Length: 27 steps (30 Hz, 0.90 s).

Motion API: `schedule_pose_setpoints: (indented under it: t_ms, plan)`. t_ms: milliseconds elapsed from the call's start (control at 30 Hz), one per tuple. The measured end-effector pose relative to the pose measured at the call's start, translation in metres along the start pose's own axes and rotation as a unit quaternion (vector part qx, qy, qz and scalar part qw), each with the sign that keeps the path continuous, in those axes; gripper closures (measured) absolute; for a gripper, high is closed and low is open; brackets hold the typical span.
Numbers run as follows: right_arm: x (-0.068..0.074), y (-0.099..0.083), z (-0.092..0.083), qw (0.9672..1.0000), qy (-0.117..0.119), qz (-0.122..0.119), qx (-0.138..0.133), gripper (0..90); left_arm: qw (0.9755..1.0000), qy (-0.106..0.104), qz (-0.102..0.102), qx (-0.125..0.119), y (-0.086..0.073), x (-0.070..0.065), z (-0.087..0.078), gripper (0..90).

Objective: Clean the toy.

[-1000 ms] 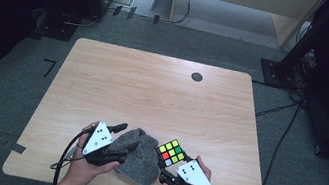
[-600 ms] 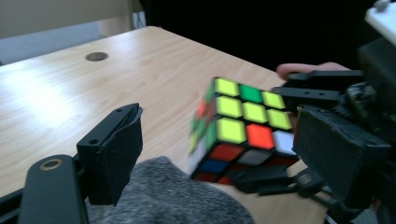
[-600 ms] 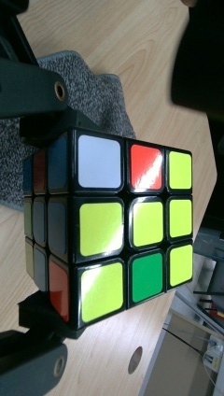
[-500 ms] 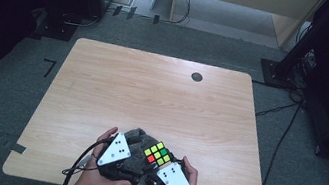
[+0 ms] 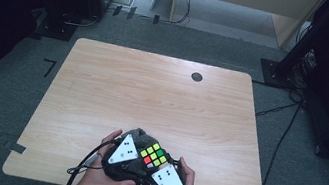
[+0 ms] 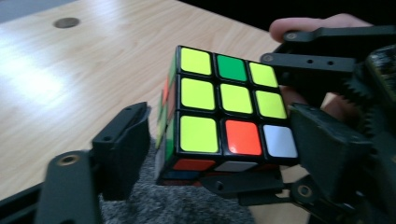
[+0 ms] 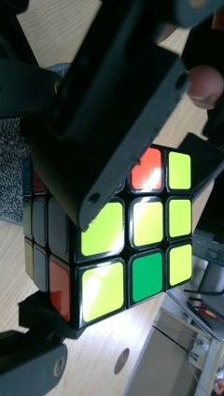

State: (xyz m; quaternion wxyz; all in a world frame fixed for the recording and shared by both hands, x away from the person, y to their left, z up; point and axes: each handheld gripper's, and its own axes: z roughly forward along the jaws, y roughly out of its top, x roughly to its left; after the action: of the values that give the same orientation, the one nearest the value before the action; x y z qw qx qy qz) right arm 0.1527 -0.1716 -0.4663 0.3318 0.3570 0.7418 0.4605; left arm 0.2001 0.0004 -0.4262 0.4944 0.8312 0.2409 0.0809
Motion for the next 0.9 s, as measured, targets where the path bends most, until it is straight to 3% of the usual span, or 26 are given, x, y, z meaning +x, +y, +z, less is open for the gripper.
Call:
schedule_pose_setpoints:
  t_ms: [100,333,500,633,733,800,900]
  plan:
    - [0.001,0.001,-0.001,0.9999,-0.001,-0.01,-0.005,34.2,0.9998,-0.019,-0.01,0.0,-0.001,0.004,-0.001,26.2]
    - [0.003,0.0,-0.002,0.9999,-0.003,-0.017,-0.004,34.1,0.9993,-0.032,-0.019,0.001,-0.001,0.008,-0.003,27.8]
    - [0.001,-0.002,-0.002,0.9998,0.0,-0.017,-0.009,33.7,0.9959,-0.066,-0.061,-0.007,-0.001,0.02,-0.007,34.0]
    - [0.004,-0.001,-0.002,0.9994,-0.014,-0.031,-0.007,34.0,0.9957,-0.062,-0.069,0.004,-0.001,0.02,-0.005,33.9]
    - [0.005,-0.001,-0.001,0.9994,-0.016,-0.03,-0.007,34.1,0.9965,-0.035,-0.068,0.033,-0.001,0.014,0.003,25.8]
    - [0.006,0.0,-0.002,0.9994,-0.01,-0.032,-0.013,34.0,0.9973,-0.021,-0.059,0.039,-0.002,0.01,0.007,22.9]
    - [0.009,0.001,-0.003,0.999,-0.005,-0.041,-0.018,34.0,0.9976,-0.035,-0.053,0.028,-0.001,0.01,0.003,30.5]
